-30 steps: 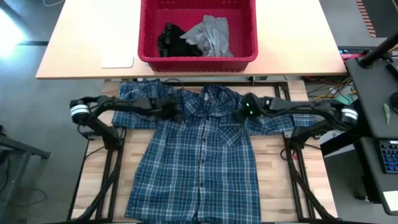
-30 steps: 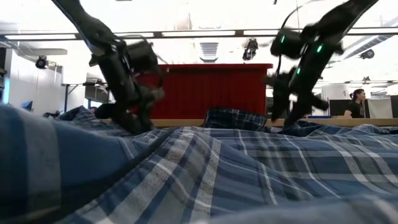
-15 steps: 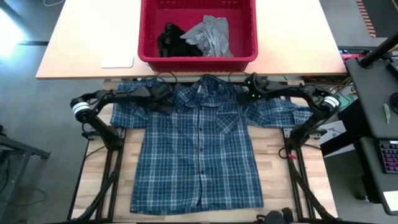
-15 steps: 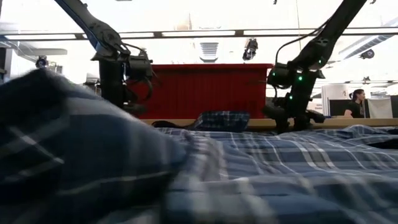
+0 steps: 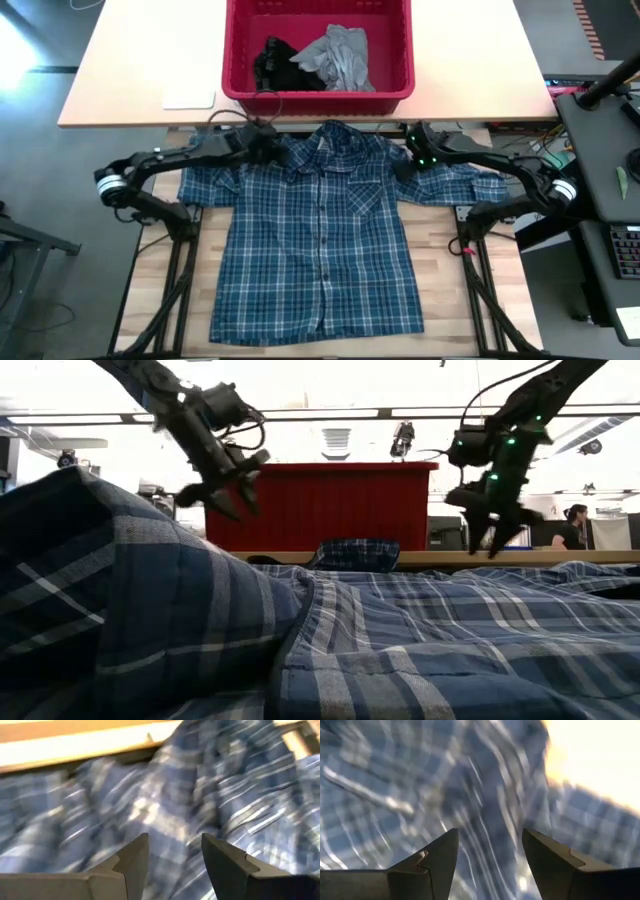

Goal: Fold Laundry from Bin
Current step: Fold the blue patterned long sleeve shirt

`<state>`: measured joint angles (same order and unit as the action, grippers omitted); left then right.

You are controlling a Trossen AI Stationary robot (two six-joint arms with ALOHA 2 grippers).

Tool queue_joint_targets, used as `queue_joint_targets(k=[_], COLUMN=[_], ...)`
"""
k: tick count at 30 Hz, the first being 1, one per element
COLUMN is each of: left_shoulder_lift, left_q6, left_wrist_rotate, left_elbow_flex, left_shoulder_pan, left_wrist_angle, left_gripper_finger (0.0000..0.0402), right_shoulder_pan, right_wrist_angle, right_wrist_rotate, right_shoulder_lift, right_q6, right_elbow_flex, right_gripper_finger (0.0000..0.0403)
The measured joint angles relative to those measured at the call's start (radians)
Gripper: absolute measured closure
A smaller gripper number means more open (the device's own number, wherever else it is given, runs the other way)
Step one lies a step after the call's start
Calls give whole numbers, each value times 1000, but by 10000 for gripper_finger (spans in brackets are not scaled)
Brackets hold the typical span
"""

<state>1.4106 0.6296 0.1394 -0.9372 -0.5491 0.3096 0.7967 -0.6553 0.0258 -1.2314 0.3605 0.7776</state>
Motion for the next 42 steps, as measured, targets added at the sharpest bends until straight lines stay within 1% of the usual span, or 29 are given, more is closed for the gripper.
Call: queue_joint_targets(k=[1, 3, 6, 7, 9, 12, 16, 18, 22, 24, 26, 27, 29, 31, 33, 35, 37, 40, 42], left_shoulder_lift=[19, 71, 163, 192, 238, 262, 244, 221, 157, 124, 93, 82, 70, 66, 65, 63, 53, 21, 1], left_q6=[4, 23, 35, 43, 79, 172, 166, 161, 183, 194, 174, 153, 97, 43, 20, 10, 11, 2, -7], left_wrist_rotate=[12, 59, 156, 170, 173, 187, 238, 249, 263, 263, 258, 245, 199, 134, 101, 108, 134, 153, 178], left_elbow_flex=[13, 24, 27, 27, 26, 19, 17, 17, 17, 17, 17, 17, 17, 17, 17, 16, 16, 16, 16], left_shoulder_pan=[13, 37, 54, 52, 37, 14, 1, 1, -1, 0, 10, 15, 25, 33, 43, 54, 65, 79, 91], left_wrist_angle=[-53, -108, -103, -100, -64, 81, 215, 254, 267, 251, 189, 146, 46, -71, -169, -210, -208, -166, -100], left_gripper_finger=[235, 235, 235, 235, 235, 235, 235, 235, 235, 235, 235, 235, 235, 235, 235, 235, 235, 235, 235], right_shoulder_pan=[0, 9, 37, 46, 58, 76, 88, 88, 85, 91, 102, 103, 99, 98, 98, 87, 76, 75, 84], right_wrist_angle=[-30, -23, 80, 105, 122, 102, 41, -33, -89, -68, -15, -2, 33, 106, 164, 226, 285, 273, 251], right_wrist_rotate=[0, -7, -4, -4, -32, -135, -265, -300, -317, -283, -266, -274, -309, -315, -337, -383, -456, -610, -662], right_shoulder_lift=[4, 3, -44, -67, -116, -156, -156, -126, -19, 24, 48, 51, 47, 29, 3, -22, -41, -63, -65], right_q6=[21, 56, 140, 160, 198, 262, 287, 285, 279, 286, 295, 296, 309, 357, 419, 485, 554, 665, 712], right_elbow_flex=[-9, -43, -95, -107, -119, -118, -103, -80, -24, -25, -46, -61, -91, -122, -163, -195, -223, -254, -264], right_gripper_finger=[188, 188, 188, 188, 188, 188, 188, 188, 188, 188, 188, 188, 188, 188, 188, 188, 188, 188, 188])
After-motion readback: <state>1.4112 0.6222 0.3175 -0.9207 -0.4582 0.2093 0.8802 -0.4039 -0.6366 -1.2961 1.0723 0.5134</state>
